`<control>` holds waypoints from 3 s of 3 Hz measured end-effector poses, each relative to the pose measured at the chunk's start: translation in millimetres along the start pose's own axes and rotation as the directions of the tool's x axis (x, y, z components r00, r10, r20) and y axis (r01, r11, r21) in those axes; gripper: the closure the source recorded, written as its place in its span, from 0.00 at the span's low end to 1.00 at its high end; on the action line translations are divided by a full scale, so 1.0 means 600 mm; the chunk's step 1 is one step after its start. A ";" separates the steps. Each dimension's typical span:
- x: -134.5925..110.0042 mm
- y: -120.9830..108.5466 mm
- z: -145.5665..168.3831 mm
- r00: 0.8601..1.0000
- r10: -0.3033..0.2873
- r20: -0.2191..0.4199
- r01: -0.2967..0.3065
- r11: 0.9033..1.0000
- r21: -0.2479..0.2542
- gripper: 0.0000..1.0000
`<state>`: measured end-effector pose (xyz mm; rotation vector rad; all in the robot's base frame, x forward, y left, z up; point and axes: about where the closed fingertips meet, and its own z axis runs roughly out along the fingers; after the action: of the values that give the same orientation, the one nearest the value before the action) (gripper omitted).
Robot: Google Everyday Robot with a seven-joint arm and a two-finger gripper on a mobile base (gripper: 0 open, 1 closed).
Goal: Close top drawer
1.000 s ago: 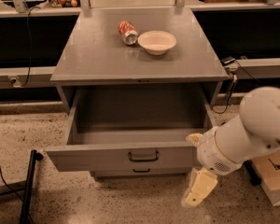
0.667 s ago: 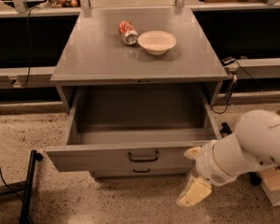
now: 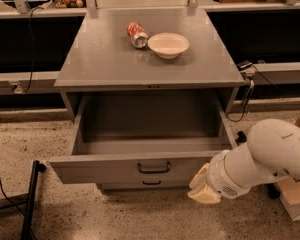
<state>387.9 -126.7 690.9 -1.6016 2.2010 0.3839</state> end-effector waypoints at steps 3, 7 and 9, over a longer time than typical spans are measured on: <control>0.014 -0.070 0.184 0.994 0.018 0.109 -0.030 0.993 0.113 1.00; -0.041 -0.137 0.184 0.986 -0.149 0.078 0.128 0.966 0.226 1.00; -0.062 -0.260 0.206 0.972 -0.225 0.067 0.198 0.940 0.277 1.00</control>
Offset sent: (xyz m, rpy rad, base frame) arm 0.0567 0.0225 -0.1341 0.1397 -0.1054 -0.1291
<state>564.7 -89.7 599.9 -1.6106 1.8905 0.0927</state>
